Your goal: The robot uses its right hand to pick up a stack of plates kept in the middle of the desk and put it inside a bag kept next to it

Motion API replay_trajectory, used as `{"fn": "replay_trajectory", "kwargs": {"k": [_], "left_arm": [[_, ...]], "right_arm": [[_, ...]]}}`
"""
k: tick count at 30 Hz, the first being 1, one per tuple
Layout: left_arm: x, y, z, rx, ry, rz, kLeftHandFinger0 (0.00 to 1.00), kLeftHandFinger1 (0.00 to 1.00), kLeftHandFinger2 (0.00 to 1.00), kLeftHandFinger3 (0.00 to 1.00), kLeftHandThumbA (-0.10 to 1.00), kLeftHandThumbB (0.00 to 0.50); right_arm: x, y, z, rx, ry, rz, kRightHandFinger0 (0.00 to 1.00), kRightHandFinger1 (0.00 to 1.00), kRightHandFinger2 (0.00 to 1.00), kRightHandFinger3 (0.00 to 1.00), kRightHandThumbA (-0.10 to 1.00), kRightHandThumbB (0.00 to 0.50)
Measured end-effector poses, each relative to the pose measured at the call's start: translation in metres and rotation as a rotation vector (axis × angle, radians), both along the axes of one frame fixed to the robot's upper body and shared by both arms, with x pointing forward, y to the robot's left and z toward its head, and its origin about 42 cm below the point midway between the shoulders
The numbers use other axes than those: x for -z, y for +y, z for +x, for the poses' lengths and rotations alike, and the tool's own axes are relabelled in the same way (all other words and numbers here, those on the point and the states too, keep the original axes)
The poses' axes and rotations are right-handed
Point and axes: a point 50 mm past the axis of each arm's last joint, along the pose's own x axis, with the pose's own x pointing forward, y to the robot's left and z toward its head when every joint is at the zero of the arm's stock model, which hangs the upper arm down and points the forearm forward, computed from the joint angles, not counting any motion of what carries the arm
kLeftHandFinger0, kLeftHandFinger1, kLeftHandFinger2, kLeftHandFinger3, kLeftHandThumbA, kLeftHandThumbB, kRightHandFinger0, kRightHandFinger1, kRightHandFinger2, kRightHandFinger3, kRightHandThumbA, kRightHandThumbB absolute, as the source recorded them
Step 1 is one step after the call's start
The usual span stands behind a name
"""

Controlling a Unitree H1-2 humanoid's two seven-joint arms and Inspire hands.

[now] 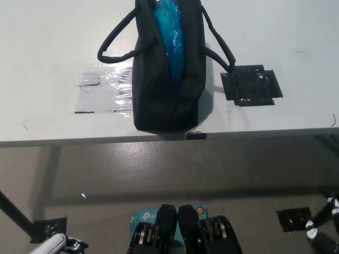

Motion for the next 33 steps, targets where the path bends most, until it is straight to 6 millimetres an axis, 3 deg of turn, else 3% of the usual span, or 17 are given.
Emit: {"fn": "replay_trajectory", "kwargs": {"k": [2, 3, 5, 9, 10, 13, 19, 24, 26, 33], "left_arm": [[0.0, 0.0, 0.0, 0.0, 0.0, 0.0, 0.73, 0.72, 0.77, 0.85, -0.1, 0.0], [0.0, 0.0, 0.0, 0.0, 0.0, -0.001, 0.74, 0.72, 0.79, 0.87, -0.1, 0.0], [0.0, 0.0, -0.001, -0.001, 0.002, -0.001, 0.76, 0.74, 0.81, 0.9, -0.1, 0.0], [0.003, 0.001, -0.005, -0.007, 0.012, -0.002, 0.76, 0.74, 0.82, 0.9, -0.1, 0.0], [0.004, 0.001, -0.006, -0.01, 0.016, -0.003, 0.75, 0.74, 0.82, 0.9, -0.1, 0.0], [0.006, 0.002, -0.009, -0.017, 0.023, -0.007, 0.74, 0.73, 0.8, 0.88, -0.1, 0.0], [0.005, 0.002, -0.016, -0.021, 0.023, -0.008, 0.73, 0.73, 0.79, 0.85, -0.1, 0.0], [0.001, 0.001, -0.019, -0.018, 0.012, -0.008, 0.74, 0.74, 0.81, 0.88, -0.1, 0.0], [0.002, 0.001, -0.02, -0.018, 0.014, -0.008, 0.73, 0.72, 0.8, 0.89, -0.1, 0.0], [0.001, 0.002, -0.02, -0.02, 0.013, -0.005, 0.74, 0.72, 0.78, 0.9, -0.1, 0.0]], "right_arm": [[0.014, -0.003, -0.002, 0.001, 0.026, 0.017, 0.68, 0.93, 1.0, 1.0, 0.4, 0.279], [0.019, -0.005, -0.003, 0.003, 0.033, 0.026, 0.56, 0.81, 1.0, 1.0, 0.42, 0.309], [0.028, -0.009, -0.006, 0.01, 0.041, 0.048, 0.45, 0.69, 1.0, 1.0, 0.33, 0.295], [0.033, -0.014, -0.008, 0.016, 0.01, 0.085, 0.4, 0.63, 1.0, 1.0, 0.32, 0.296], [0.033, -0.015, -0.009, 0.013, -0.004, 0.093, 0.34, 0.58, 1.0, 1.0, 0.29, 0.305], [0.031, -0.016, -0.01, 0.008, -0.042, 0.11, 0.31, 0.58, 1.0, 1.0, 0.3, 0.304], [0.026, -0.016, -0.017, -0.004, -0.135, 0.145, 0.32, 0.58, 1.0, 1.0, 0.33, 0.303], [0.023, -0.017, -0.021, -0.005, -0.175, 0.16, 0.3, 0.6, 1.0, 1.0, 0.32, 0.304], [0.023, -0.017, -0.021, -0.005, -0.186, 0.167, 0.3, 0.6, 1.0, 1.0, 0.37, 0.307], [0.021, -0.017, -0.02, -0.002, -0.201, 0.171, 0.32, 0.63, 1.0, 1.0, 0.3, 0.294]]}}
